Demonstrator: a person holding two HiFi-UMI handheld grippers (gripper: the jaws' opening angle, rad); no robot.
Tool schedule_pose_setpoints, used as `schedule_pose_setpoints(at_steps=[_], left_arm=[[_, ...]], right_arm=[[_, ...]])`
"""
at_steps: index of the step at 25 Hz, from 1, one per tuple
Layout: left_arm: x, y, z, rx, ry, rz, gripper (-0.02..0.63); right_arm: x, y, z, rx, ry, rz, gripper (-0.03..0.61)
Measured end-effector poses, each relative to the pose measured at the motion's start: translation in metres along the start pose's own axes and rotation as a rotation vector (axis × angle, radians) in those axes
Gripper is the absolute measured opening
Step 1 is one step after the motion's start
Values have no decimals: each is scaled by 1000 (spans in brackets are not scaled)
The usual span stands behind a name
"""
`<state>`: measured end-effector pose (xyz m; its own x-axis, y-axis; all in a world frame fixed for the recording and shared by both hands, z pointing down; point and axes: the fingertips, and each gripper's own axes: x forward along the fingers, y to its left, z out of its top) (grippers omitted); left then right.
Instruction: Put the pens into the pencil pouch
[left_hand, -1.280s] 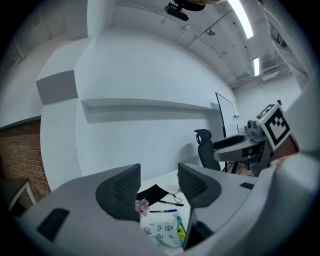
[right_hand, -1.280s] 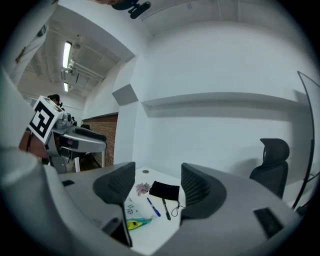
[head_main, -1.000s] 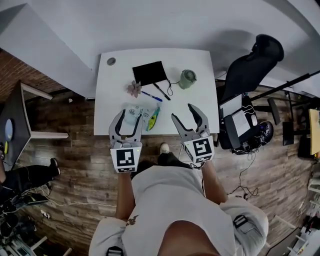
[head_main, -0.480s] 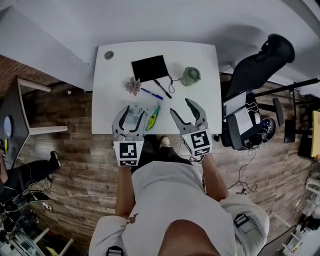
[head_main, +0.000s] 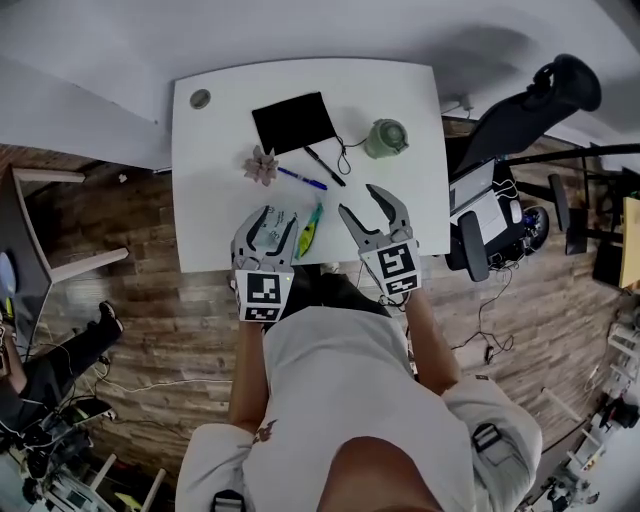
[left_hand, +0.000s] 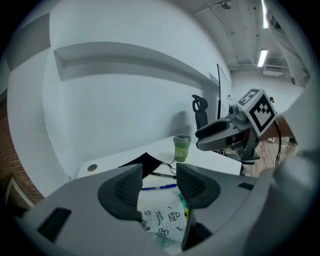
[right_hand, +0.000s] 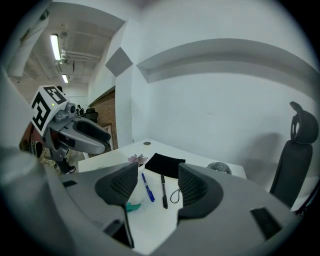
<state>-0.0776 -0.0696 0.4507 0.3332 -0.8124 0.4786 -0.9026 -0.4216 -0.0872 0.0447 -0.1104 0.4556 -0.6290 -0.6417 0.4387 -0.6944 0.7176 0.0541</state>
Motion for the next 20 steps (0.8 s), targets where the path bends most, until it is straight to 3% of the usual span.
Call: schedule_pose_setpoints(at_steps=[9,20], left_arm=[[26,-10,-47,-16,123,-128,187],[42,-24,-78,-23,212,-229,153]], right_arm=[[41,8,-40,-4,126,33,219],[93,21,-89,-107,305,140,165]])
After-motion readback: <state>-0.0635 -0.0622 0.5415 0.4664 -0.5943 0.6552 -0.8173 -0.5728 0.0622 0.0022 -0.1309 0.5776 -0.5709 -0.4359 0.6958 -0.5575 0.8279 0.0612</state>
